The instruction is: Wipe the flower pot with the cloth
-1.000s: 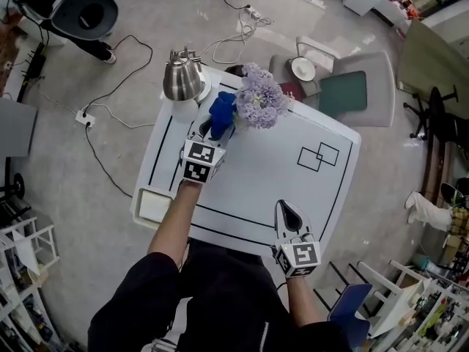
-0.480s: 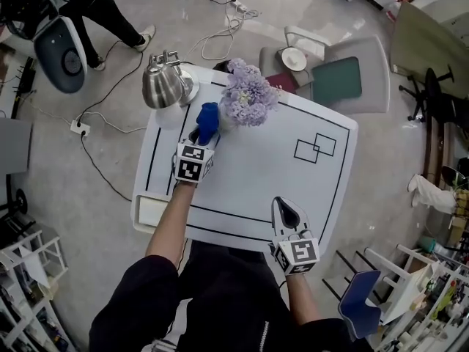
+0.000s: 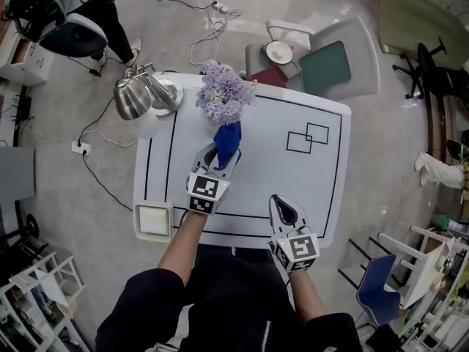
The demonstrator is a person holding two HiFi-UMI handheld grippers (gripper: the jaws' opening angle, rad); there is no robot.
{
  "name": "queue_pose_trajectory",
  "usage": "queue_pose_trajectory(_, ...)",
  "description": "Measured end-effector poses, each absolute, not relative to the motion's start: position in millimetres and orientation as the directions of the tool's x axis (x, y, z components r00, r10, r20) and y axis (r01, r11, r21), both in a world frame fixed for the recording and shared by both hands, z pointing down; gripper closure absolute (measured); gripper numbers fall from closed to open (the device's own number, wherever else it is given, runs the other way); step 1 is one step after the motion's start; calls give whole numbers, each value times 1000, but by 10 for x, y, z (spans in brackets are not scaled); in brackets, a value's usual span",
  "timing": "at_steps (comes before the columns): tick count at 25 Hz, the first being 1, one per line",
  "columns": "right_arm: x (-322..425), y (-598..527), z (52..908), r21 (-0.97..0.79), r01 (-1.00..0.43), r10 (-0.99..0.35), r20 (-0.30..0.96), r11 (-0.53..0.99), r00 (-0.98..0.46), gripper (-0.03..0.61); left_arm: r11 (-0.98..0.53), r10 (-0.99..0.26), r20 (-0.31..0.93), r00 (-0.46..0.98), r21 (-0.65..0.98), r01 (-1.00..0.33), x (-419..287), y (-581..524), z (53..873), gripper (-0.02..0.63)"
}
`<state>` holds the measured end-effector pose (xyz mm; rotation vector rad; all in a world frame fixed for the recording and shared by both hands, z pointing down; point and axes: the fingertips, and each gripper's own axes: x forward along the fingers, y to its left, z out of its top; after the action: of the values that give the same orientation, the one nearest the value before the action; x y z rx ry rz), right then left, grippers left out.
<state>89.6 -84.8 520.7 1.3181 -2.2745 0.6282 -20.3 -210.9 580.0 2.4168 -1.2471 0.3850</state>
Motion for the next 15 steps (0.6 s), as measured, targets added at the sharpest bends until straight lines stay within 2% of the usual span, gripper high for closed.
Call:
queue_pose_trajectory(4, 1068, -815, 5204, -167, -897, -701, 571, 409, -427, 569, -497, -720, 423, 550, 239, -834, -162, -2346, 5852, 457)
queue_pose_trajectory(15, 1297, -712, 5324, -196, -912, -703, 585, 361, -404, 569, -386, -643, 598, 478, 286, -877, -179, -2291, 6585, 457)
